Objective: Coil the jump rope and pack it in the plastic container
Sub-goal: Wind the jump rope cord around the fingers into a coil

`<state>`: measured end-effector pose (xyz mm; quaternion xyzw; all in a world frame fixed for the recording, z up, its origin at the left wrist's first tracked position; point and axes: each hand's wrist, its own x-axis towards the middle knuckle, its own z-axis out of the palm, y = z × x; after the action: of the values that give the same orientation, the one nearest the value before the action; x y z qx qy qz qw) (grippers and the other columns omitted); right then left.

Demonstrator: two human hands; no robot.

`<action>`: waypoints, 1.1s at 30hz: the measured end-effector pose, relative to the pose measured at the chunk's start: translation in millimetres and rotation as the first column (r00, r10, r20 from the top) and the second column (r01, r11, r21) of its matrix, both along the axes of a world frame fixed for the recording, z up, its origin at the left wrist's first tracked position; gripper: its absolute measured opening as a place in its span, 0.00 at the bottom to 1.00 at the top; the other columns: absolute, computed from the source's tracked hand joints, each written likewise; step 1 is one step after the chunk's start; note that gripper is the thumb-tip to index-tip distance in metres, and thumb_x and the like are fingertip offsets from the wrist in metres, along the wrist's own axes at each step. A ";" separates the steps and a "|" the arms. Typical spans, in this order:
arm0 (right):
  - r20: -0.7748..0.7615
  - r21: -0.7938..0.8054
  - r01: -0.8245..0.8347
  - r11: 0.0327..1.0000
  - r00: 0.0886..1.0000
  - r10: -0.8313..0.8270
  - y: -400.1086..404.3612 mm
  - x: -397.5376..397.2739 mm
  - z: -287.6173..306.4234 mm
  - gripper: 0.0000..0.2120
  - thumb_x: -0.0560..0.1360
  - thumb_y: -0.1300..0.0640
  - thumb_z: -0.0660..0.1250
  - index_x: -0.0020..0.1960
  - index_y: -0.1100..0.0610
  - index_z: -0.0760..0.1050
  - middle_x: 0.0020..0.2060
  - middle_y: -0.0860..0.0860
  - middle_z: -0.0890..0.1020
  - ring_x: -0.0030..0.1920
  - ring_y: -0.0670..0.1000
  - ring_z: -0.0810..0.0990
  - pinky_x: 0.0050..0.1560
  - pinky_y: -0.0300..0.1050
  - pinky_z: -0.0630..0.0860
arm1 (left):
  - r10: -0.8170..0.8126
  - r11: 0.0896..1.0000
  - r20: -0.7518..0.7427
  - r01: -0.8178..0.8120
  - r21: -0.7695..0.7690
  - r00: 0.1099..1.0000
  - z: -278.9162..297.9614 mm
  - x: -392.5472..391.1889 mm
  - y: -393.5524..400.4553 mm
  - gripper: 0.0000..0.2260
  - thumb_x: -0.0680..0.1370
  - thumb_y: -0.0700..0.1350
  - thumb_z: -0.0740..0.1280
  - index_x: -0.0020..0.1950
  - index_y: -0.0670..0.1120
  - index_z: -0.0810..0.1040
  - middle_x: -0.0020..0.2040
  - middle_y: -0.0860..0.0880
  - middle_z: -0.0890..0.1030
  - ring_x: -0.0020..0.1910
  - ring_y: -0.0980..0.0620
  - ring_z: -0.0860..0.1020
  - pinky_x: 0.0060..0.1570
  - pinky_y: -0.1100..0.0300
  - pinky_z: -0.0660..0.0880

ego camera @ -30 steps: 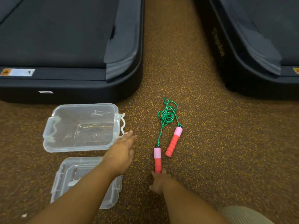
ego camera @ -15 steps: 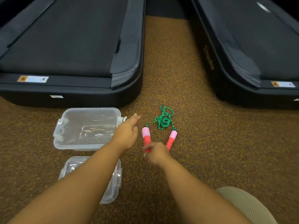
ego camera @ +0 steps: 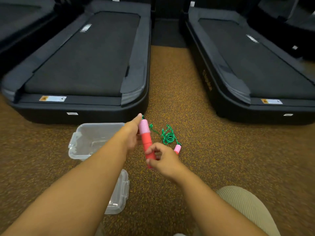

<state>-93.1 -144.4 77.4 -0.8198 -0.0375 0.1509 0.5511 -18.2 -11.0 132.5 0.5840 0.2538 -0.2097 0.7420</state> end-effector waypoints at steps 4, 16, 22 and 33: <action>0.029 0.028 -0.065 0.997 0.998 0.064 -6.2 -20.5 14.7 0.20 0.61 0.60 0.72 0.41 0.40 0.66 0.39 0.47 0.75 0.39 0.50 0.73 0.42 0.51 0.75 | -0.063 0.981 0.073 0.075 -0.177 0.995 43.8 -2.8 9.3 0.17 0.82 0.53 0.56 0.43 0.42 0.74 0.32 0.46 0.77 0.32 0.47 0.78 0.36 0.57 0.71; 0.452 -0.014 0.114 0.993 0.887 -0.095 -15.6 18.3 109.1 0.09 0.75 0.57 0.69 0.49 0.48 0.70 0.45 0.49 0.77 0.42 0.47 0.75 0.46 0.42 0.72 | -0.220 0.958 0.307 0.264 -0.110 0.926 126.4 -23.2 13.3 0.13 0.83 0.47 0.53 0.44 0.44 0.72 0.22 0.53 0.64 0.17 0.58 0.58 0.18 0.66 0.53; 0.516 -0.158 -0.014 0.987 0.851 0.095 0.8 48.2 160.4 0.13 0.81 0.57 0.58 0.65 0.49 0.71 0.57 0.51 0.79 0.56 0.50 0.76 0.59 0.48 0.72 | -0.305 0.930 0.392 0.360 -0.074 0.868 145.9 -31.5 8.9 0.16 0.83 0.50 0.53 0.40 0.44 0.70 0.22 0.52 0.64 0.17 0.58 0.58 0.19 0.66 0.54; 0.528 0.055 0.159 0.986 0.833 -0.164 -9.3 37.6 179.2 0.13 0.80 0.53 0.60 0.38 0.52 0.74 0.31 0.46 0.74 0.32 0.43 0.70 0.35 0.42 0.66 | -0.469 0.861 0.465 0.505 0.052 0.751 173.8 -61.0 8.4 0.13 0.80 0.48 0.59 0.39 0.43 0.72 0.20 0.51 0.65 0.15 0.58 0.57 0.18 0.66 0.52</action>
<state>-55.5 -153.6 256.6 -0.8272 -0.1193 -0.1286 0.5338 -79.2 -2.6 306.3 0.6333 -0.0994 -0.2602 0.7221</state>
